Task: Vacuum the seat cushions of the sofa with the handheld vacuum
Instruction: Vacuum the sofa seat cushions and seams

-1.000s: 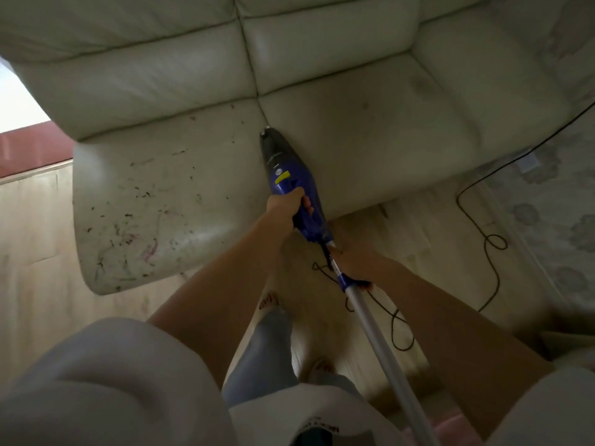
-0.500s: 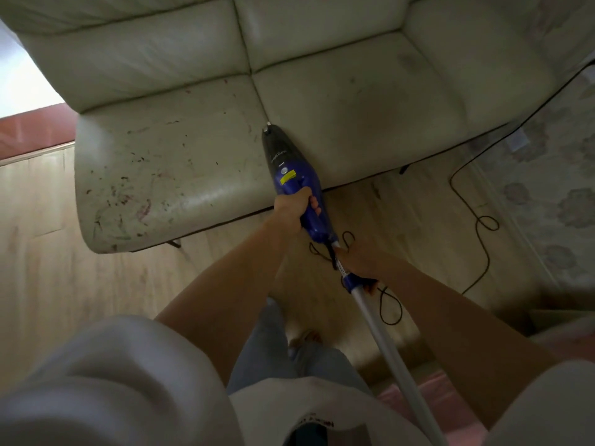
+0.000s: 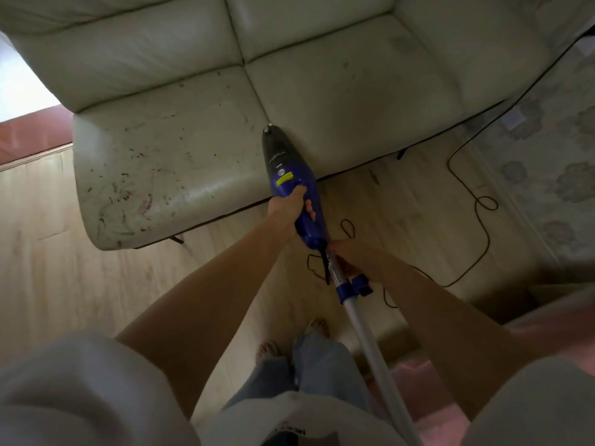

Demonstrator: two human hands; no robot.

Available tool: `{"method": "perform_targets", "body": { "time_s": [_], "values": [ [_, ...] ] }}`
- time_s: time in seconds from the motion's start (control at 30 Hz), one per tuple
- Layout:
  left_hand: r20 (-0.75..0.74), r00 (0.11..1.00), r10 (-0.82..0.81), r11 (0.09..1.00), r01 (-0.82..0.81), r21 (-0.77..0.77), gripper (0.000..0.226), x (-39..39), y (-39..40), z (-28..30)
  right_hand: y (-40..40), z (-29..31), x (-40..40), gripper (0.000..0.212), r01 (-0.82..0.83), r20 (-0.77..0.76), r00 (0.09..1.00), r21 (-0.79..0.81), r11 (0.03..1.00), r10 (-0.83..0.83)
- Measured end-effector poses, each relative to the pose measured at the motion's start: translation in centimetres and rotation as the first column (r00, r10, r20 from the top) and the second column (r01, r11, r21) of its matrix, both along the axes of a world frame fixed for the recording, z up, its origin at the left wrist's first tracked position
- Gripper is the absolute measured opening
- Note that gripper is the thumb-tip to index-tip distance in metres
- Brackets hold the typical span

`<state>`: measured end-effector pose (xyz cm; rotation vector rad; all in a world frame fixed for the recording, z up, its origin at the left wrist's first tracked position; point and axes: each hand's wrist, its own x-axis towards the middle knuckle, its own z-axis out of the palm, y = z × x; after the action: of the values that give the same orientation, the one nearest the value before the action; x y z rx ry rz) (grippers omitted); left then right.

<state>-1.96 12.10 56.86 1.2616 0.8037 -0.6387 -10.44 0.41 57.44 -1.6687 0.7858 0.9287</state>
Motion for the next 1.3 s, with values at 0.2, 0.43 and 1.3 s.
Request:
{"method": "perform_targets", "body": {
  "time_s": [0.2, 0.43, 1.3],
  "values": [
    [0.009, 0.998, -0.054, 0.998, 0.054, 0.041, 0.02, -1.7, 0.9, 0.8, 2.3, -0.2, -2.5, 0.024, 0.098, -0.062, 0.994, 0.128, 0.987, -0.091],
    [-0.011, 0.996, -0.087, 0.995, 0.087, 0.046, 0.034, -4.2, 3.2, 0.6, 4.4, 0.2, -5.1, 0.022, -0.012, -0.06, 0.998, 0.019, 1.0, 0.013],
    [0.294, 0.92, 0.258, 0.963, -0.22, -0.158, 0.027, -0.5, 18.7, 12.6, 18.0, 13.2, 1.6, 0.022, -0.542, 0.347, 0.712, -0.28, 0.792, 0.611]
  ]
}}
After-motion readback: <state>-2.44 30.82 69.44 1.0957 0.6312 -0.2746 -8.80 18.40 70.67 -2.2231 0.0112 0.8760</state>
